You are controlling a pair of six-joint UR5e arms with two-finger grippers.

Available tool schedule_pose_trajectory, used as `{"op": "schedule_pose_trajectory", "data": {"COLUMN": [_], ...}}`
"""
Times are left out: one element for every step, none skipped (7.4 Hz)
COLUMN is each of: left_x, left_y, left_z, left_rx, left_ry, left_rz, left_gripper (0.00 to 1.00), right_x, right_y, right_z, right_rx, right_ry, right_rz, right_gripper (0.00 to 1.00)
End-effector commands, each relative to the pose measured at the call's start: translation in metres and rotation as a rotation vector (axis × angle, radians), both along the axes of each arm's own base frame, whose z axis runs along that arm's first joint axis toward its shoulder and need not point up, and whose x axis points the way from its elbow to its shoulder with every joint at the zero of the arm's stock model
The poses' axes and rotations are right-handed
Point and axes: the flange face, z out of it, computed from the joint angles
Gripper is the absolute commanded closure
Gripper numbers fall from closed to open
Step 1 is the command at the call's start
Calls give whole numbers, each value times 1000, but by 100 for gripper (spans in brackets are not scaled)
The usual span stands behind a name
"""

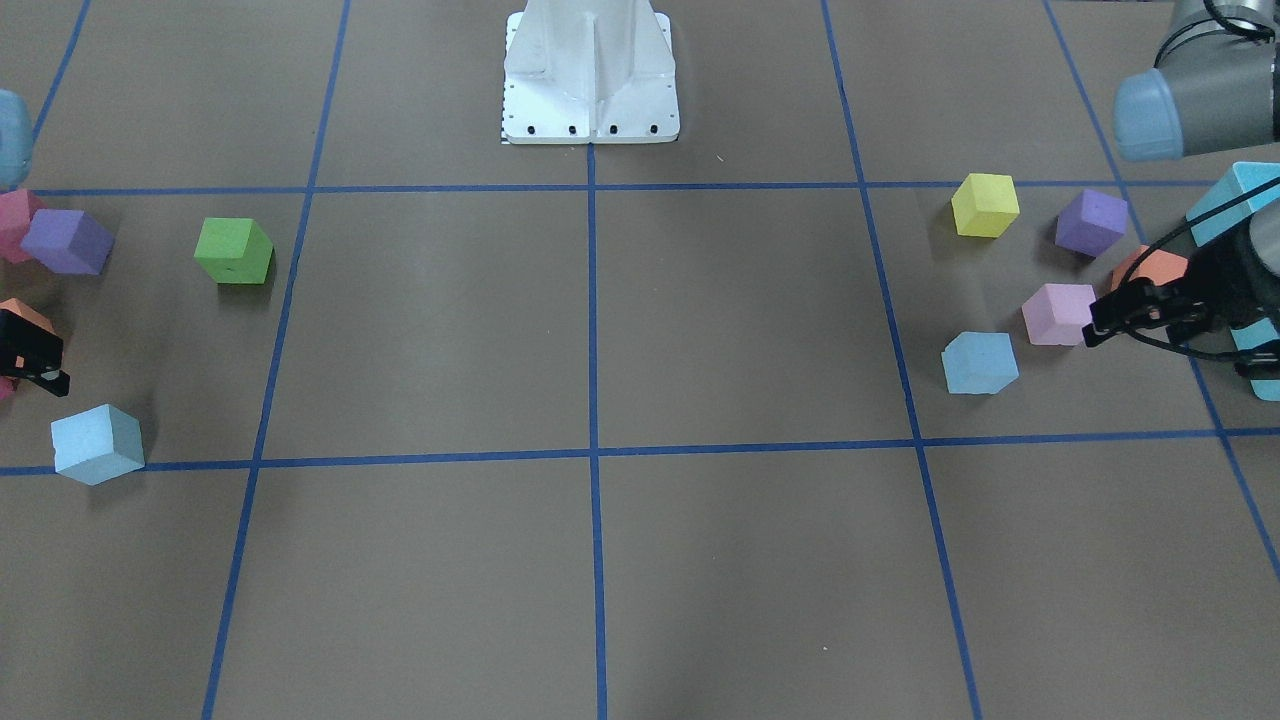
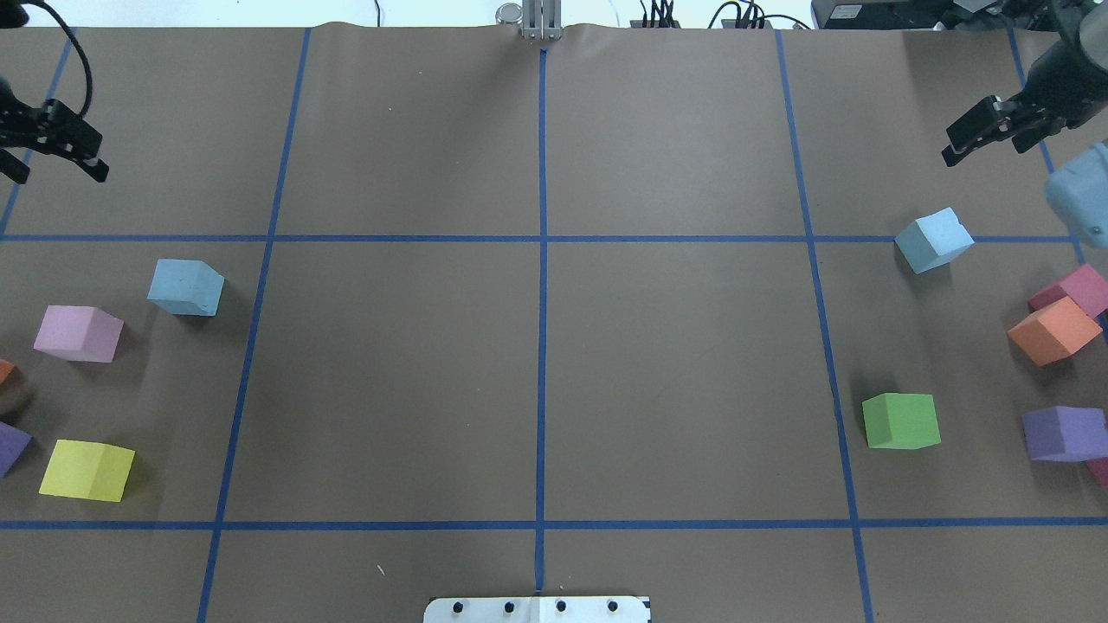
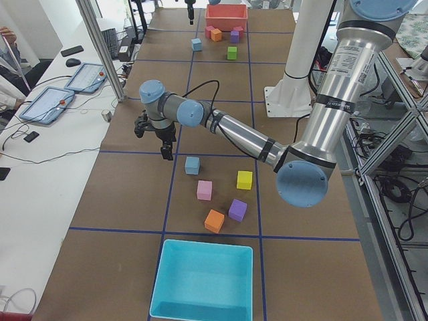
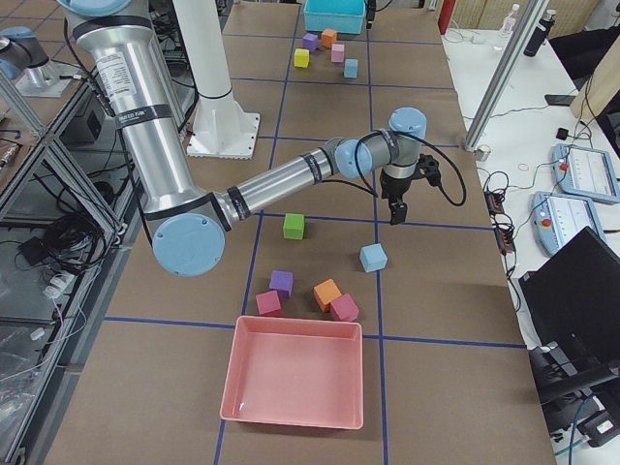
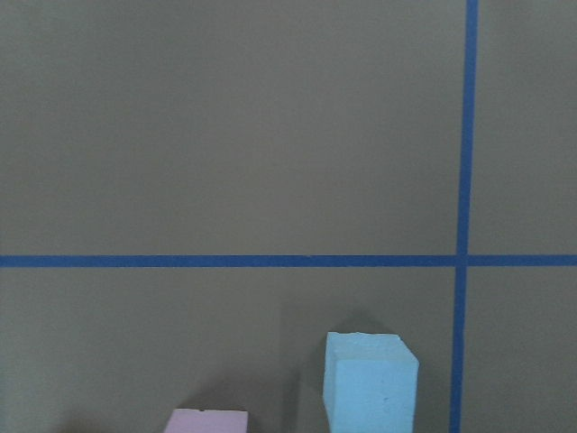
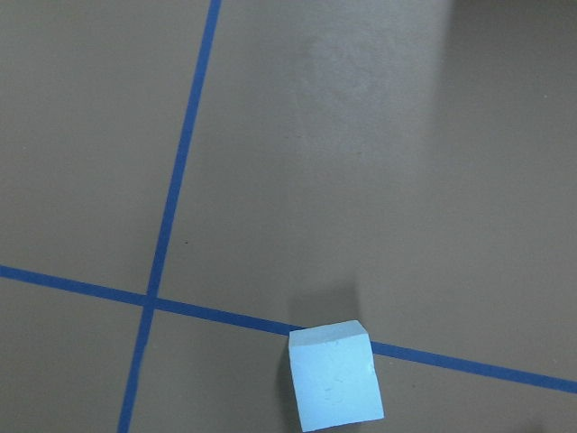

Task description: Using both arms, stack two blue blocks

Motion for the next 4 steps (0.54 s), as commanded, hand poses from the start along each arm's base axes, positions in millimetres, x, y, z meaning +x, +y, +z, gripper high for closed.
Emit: {"op": "schedule_pose_trajectory", "data": {"left_x": [50,82,107,110], "left_y": [7,12,13,9], "left_z": [5,10,27,41], "left_rx": [-27,-6,17,35], "left_ry": [16,-20,-27,-15], "left_rz": [5,-3,12,11], "left_gripper": [1,1,1,1], "right_x": [-23,-41,-45,-47], "right_y": [-11,-18,-26,-28], "right_z": [12,35,50,53], "right_rx": [-12,0,35,52], "right_ry": [11,9,-6,-12], "right_rz": [-26,-48,-46,-46], "right_gripper": [0,0,0,0]}}
